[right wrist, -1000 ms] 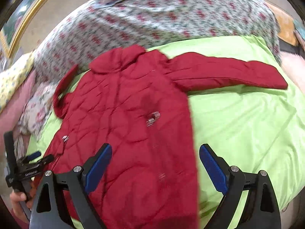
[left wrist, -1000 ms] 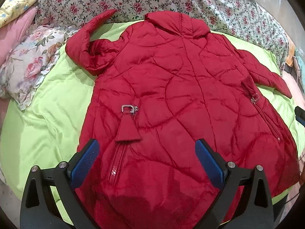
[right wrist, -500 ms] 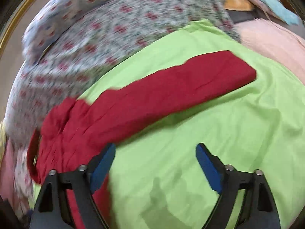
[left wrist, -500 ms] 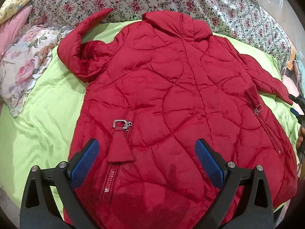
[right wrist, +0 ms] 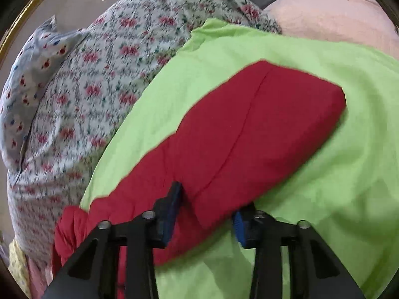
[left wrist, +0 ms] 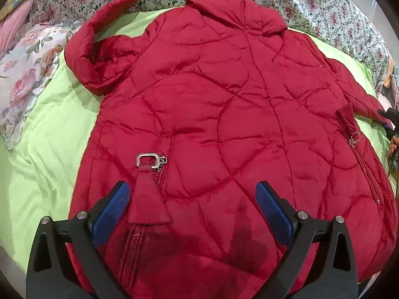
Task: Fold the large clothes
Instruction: 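Grasp the red coat sleeve with the right gripper and lift it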
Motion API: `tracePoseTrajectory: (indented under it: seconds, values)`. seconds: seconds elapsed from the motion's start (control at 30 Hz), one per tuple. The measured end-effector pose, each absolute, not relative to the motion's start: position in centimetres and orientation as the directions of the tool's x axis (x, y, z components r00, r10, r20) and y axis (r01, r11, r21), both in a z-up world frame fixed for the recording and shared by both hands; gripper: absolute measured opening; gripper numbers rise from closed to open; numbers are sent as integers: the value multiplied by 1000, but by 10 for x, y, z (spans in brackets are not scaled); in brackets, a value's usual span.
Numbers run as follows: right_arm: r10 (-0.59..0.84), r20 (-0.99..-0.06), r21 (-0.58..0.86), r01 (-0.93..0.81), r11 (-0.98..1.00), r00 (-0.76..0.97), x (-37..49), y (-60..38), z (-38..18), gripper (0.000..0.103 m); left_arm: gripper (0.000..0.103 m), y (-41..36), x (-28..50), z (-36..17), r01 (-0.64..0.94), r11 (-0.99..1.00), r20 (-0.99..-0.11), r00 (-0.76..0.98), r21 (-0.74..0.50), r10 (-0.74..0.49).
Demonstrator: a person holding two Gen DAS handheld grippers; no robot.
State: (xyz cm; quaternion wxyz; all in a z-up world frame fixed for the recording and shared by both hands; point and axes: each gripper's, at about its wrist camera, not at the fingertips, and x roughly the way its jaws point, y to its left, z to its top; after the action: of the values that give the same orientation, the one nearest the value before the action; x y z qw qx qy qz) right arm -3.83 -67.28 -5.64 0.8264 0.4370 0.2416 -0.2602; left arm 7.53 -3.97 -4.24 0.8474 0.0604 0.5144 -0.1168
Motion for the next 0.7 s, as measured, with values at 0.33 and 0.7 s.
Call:
tracePoseTrajectory:
  seconds: [0.33, 0.7]
  values:
    - [-228, -610, 492, 588, 642, 759, -9, -642, -11, 11, 101, -45, 81, -45, 292, 956, -881, 444, -31, -164]
    - [-45, -527, 448, 323, 834, 849, 42, -527, 50, 9, 101, -18, 87, -38, 239, 961, -868, 437, -140, -235]
